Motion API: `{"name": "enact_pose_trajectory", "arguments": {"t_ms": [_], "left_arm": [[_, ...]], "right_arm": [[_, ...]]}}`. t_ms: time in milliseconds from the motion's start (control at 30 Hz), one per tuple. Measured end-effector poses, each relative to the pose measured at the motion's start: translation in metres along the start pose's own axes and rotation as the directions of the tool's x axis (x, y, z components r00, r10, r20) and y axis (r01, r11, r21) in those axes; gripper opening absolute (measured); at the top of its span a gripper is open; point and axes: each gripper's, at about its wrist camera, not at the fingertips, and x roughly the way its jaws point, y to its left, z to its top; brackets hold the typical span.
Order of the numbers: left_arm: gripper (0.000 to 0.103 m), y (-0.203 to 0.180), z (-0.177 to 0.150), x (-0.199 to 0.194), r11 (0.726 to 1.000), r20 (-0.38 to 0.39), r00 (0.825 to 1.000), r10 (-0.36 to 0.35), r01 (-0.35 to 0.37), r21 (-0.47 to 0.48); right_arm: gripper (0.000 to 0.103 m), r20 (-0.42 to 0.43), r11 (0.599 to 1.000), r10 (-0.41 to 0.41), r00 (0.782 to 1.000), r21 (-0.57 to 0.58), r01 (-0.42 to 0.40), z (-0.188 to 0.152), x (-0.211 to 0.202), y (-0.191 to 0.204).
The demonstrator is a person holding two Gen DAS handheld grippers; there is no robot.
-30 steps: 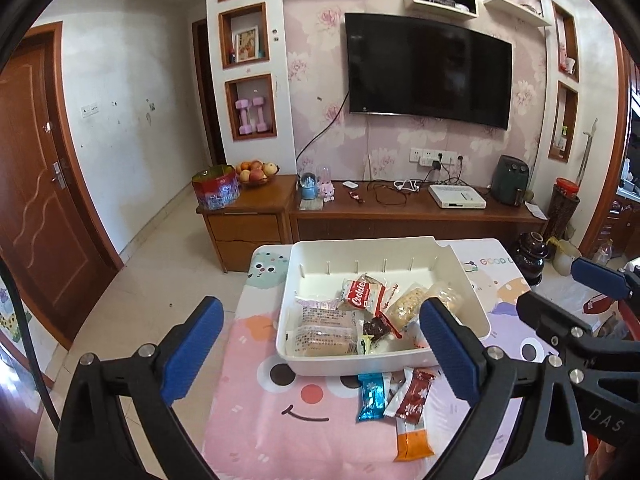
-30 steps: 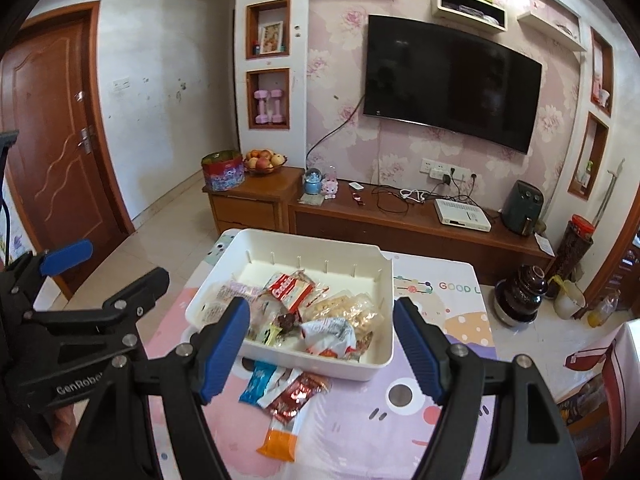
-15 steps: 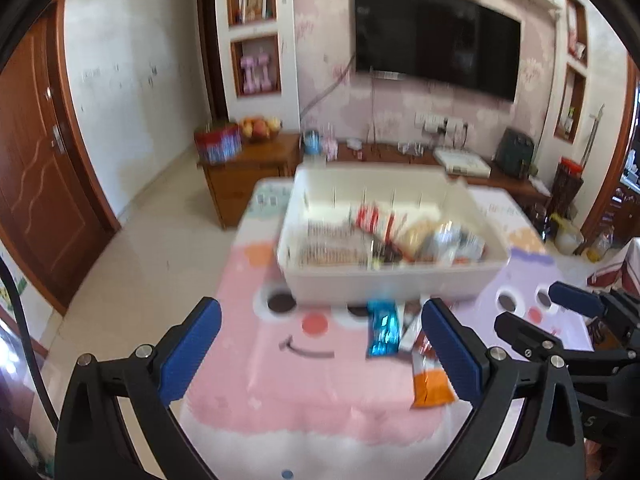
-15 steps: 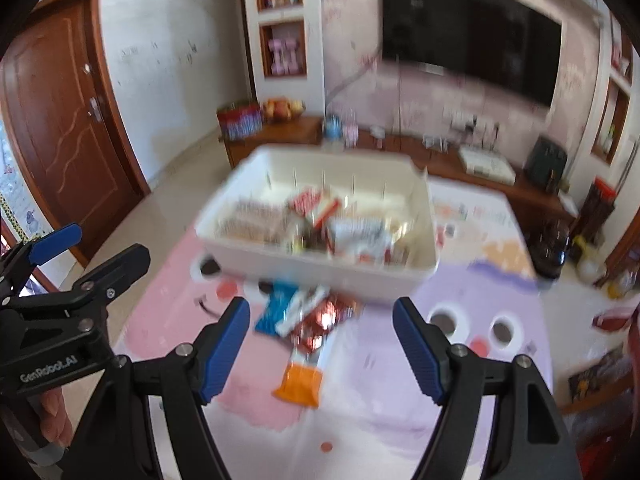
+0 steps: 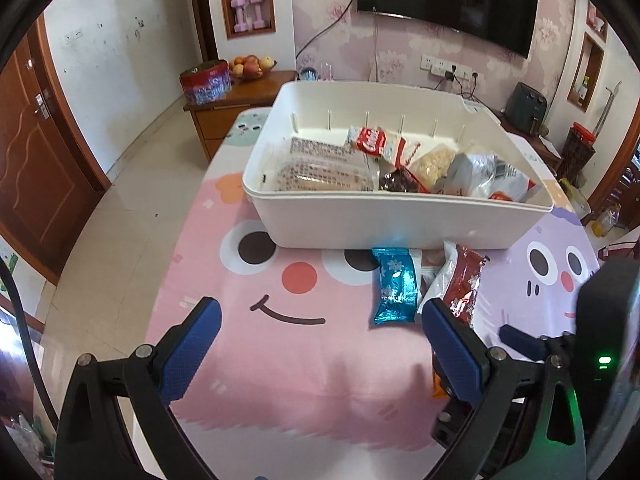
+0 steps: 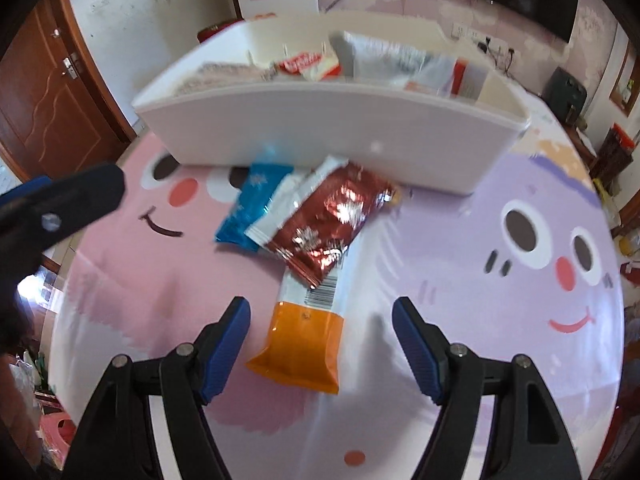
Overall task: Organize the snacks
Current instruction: 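Grasp the blue foil pack with the left gripper while the right grasps the orange-and-white bar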
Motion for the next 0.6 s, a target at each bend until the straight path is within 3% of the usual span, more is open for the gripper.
{"name": "enact_pose_trajectory", "arguments": {"t_ms": [167,233,300,600], "left_arm": [[0.100,-0.004,-0.001,0.013,1.000,-0.034,0.999,-0.008,0.008,-0.001],[0.100,-0.005,0.000,0.018,1.000,-0.049,0.999,-0.009,0.009,-0.004],[0.100,-0.008,0.000,0.022,1.000,-0.064,0.998,-0.017,0.017,-0.008],[0.100,-0.042,-0.006,0.038,0.997,-0.123,0.991,-0.061,0.066,0.038]], "right_arm": [[0.061,0.009,0.999,-0.028,1.000,-0.023,0.028,-0.003,0.013,0.003],[0.048,0.022,0.999,-0.038,0.999,-0.036,0.039,-0.005,0.012,0.003],[0.041,0.032,0.996,-0.052,0.998,-0.068,0.054,-0.009,0.010,0.002],[0.039,0.054,0.989,-0.084,0.995,-0.114,0.089,-0.047,-0.011,-0.031]]}}
